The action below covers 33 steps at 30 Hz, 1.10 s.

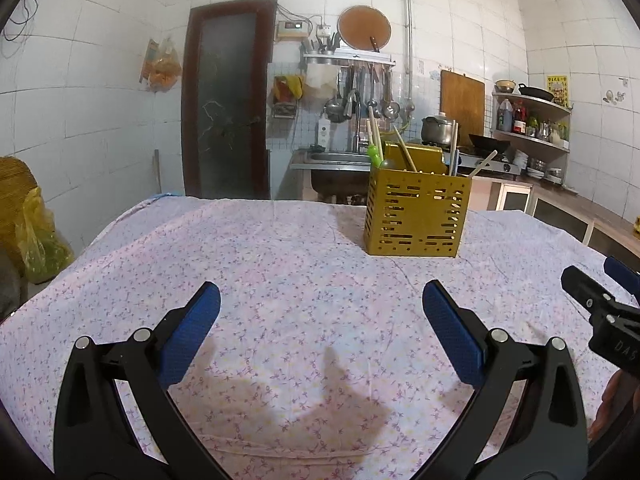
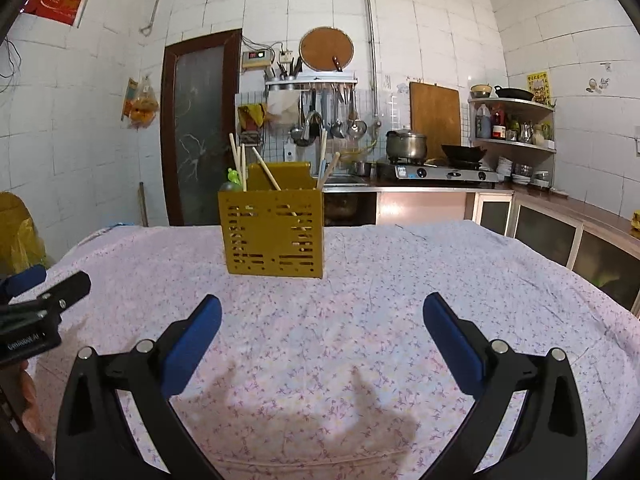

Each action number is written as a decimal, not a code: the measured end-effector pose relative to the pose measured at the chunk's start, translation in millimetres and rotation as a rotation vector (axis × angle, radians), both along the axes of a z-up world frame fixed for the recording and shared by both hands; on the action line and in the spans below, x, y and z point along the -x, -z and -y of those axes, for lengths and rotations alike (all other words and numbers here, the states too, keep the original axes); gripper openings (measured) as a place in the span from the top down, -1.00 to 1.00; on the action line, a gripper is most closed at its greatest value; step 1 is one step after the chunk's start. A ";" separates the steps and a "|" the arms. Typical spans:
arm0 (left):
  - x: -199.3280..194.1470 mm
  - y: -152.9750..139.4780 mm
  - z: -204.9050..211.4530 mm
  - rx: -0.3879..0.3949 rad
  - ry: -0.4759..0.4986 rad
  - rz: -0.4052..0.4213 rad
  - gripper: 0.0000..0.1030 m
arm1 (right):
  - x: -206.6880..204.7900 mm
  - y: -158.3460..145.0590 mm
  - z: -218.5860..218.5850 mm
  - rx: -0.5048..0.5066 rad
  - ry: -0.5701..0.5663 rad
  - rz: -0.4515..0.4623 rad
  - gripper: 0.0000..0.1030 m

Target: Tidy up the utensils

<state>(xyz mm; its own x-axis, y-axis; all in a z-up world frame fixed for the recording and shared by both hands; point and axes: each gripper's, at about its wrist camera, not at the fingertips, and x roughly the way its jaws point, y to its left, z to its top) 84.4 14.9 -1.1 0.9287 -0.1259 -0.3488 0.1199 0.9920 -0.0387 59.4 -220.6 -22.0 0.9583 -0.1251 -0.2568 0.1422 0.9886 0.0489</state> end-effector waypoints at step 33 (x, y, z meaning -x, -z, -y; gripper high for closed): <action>23.3 -1.5 -1.1 -0.029 -0.054 0.103 -0.90 | 11.9 -3.8 -9.5 0.074 0.035 0.058 -0.91</action>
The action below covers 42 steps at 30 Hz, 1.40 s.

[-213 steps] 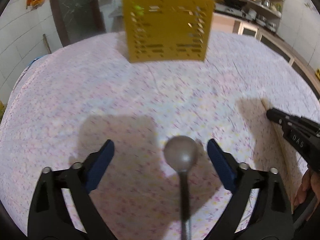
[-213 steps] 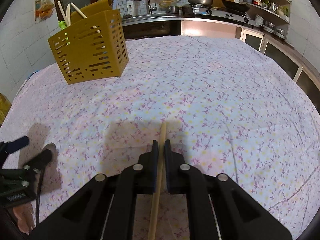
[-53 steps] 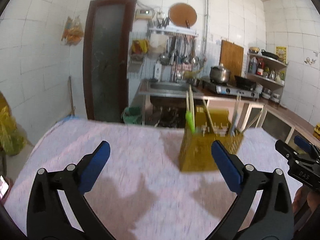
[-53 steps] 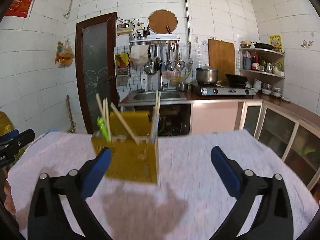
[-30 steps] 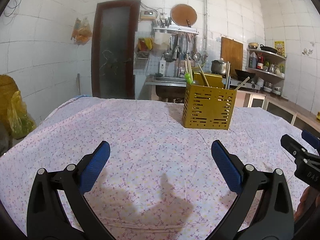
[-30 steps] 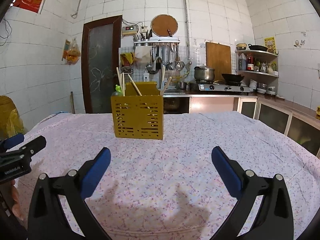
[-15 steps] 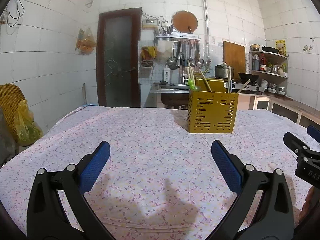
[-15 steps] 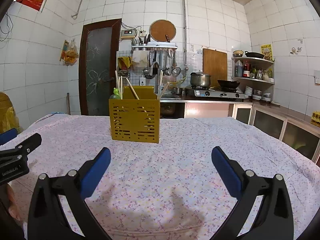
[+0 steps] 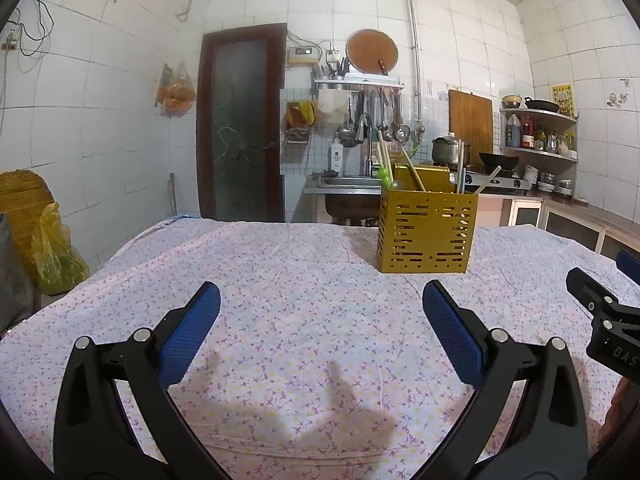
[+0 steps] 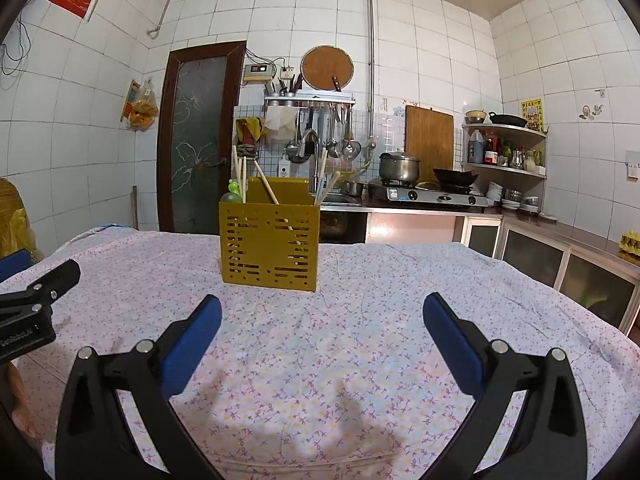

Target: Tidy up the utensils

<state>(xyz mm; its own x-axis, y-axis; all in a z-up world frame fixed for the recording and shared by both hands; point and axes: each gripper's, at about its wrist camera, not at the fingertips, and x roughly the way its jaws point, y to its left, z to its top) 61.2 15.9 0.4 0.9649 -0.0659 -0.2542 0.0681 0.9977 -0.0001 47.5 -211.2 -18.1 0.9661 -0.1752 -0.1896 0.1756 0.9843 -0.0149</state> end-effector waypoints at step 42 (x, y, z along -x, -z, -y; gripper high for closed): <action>1.0 -0.7 4.7 -0.013 0.007 -0.002 -0.90 | 2.8 -0.7 2.9 0.010 0.004 0.006 -0.91</action>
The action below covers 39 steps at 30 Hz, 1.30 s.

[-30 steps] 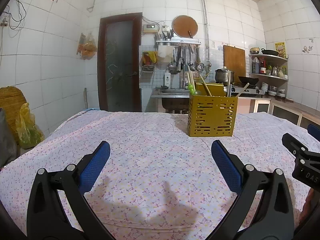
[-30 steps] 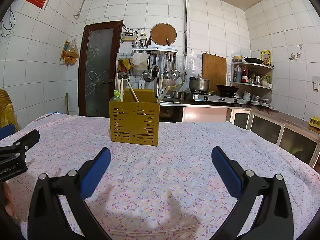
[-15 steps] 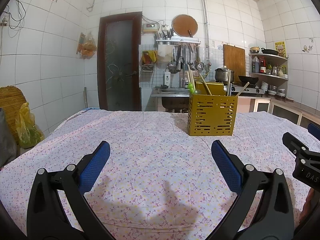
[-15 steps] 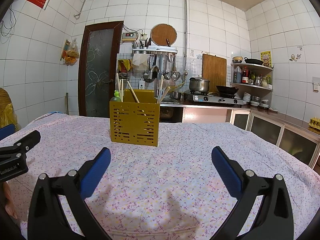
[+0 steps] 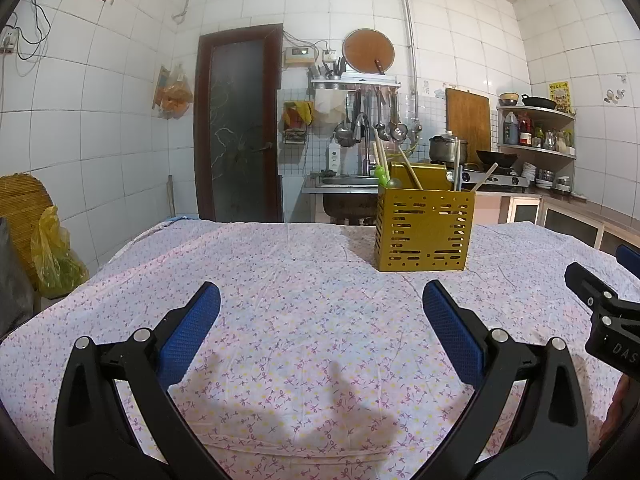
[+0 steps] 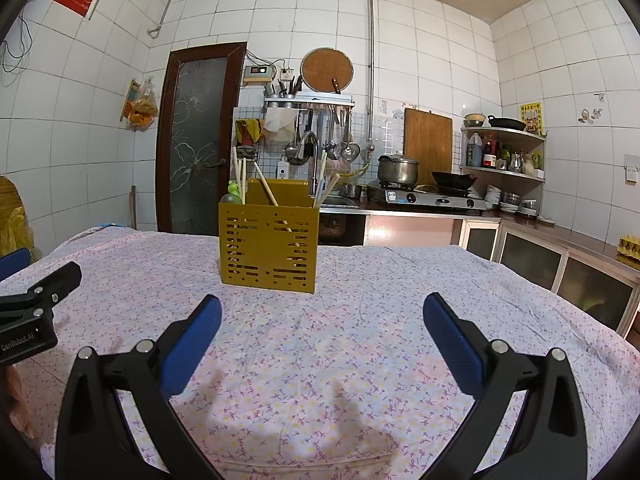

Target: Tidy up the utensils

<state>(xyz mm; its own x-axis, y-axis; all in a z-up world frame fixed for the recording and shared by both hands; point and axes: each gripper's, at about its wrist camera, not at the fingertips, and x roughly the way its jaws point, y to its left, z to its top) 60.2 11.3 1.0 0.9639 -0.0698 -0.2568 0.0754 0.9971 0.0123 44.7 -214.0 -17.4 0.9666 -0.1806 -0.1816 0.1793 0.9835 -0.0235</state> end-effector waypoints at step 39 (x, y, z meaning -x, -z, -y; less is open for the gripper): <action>0.9 -1.9 0.5 0.001 0.000 0.005 -0.90 | 1.0 -0.2 2.0 0.001 0.002 0.002 -0.91</action>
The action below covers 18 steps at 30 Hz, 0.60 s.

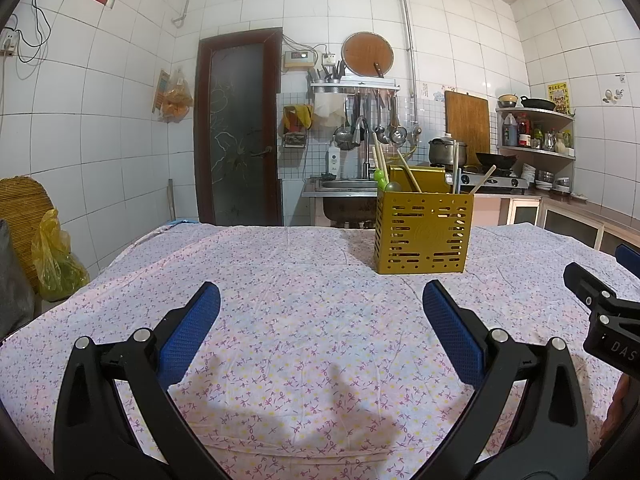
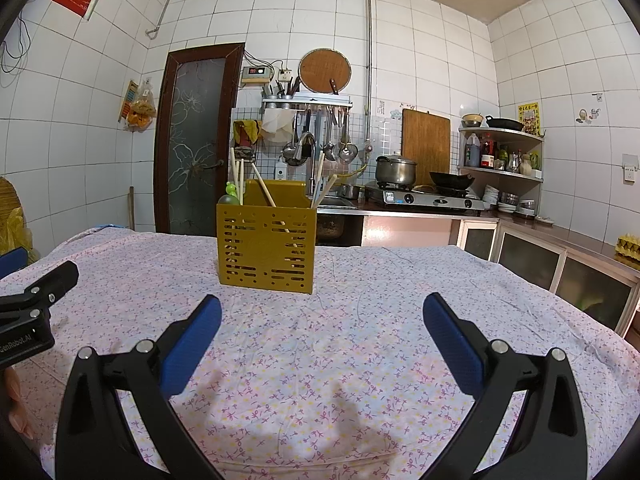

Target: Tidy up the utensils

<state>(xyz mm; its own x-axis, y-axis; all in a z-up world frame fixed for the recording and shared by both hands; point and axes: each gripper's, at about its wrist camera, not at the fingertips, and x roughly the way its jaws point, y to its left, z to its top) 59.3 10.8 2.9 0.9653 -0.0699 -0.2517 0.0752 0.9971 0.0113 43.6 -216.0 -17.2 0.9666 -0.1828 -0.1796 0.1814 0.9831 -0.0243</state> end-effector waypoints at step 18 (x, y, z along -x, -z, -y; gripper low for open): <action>-0.2 -5.1 0.5 -0.002 0.001 0.005 -0.90 | -0.7 -2.4 1.4 -0.003 0.008 0.002 -0.91</action>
<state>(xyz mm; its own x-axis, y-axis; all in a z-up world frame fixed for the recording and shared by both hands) 59.5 10.3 8.0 0.9664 -0.0706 -0.2470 0.0763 0.9970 0.0137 44.4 -217.4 -14.8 0.9653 -0.1903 -0.1787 0.1896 0.9816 -0.0209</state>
